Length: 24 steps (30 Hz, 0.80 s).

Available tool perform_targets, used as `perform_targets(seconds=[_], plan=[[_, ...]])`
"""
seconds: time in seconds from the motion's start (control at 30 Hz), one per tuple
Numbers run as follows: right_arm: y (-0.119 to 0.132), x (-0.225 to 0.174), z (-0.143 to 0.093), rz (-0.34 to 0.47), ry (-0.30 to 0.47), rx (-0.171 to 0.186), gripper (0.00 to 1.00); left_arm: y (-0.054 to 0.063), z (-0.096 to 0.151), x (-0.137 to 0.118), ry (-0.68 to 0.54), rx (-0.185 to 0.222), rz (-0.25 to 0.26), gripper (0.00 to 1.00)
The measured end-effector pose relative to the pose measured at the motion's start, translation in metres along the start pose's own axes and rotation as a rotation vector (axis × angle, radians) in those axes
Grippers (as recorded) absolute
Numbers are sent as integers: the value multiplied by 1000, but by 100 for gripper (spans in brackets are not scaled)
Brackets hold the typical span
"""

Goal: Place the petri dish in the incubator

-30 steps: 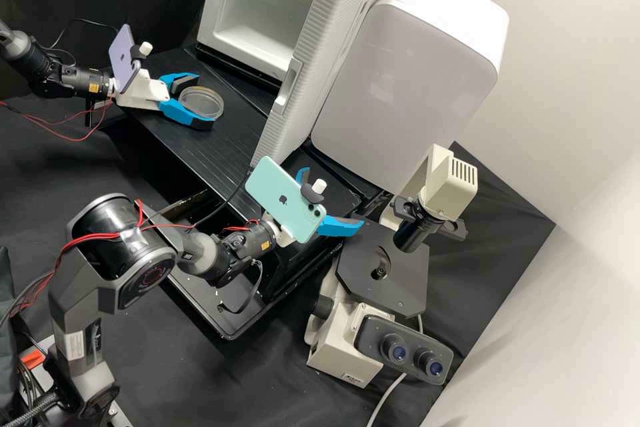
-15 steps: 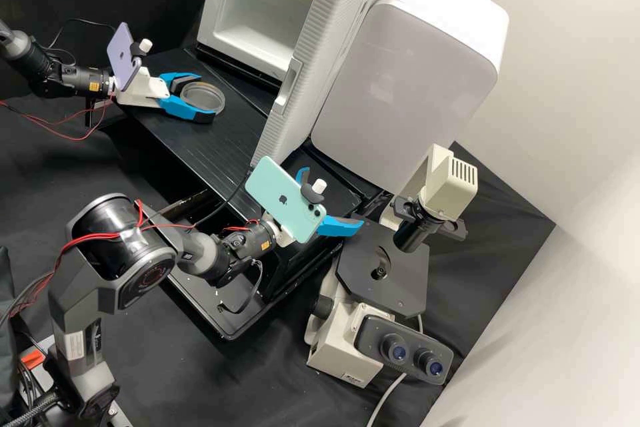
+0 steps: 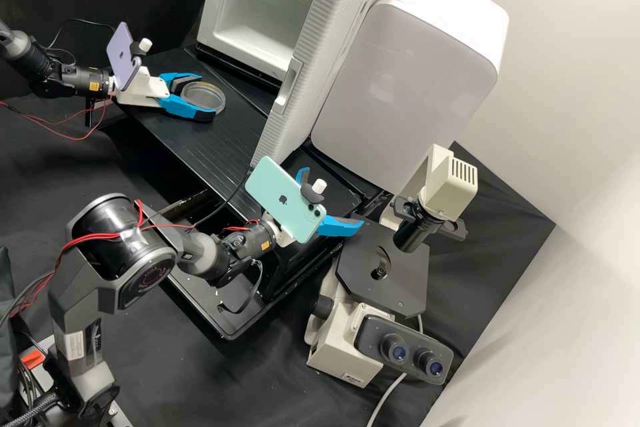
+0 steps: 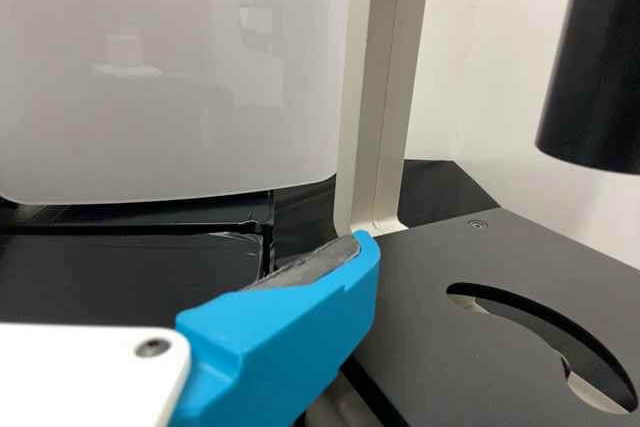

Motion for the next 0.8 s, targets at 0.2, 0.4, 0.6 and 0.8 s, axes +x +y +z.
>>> perform_targets(seconds=[0.2,0.4,0.6,0.8], plan=[[0,0,0,0,0,0,100,0,0,0,0,0,0,0],[0,0,0,0,0,0,100,7,0,2,10,10,1,0],[0,0,0,0,0,0,100,28,-3,4,63,67,-3,0],[0,0,0,0,0,0,100,52,-1,6,79,106,48,0]])
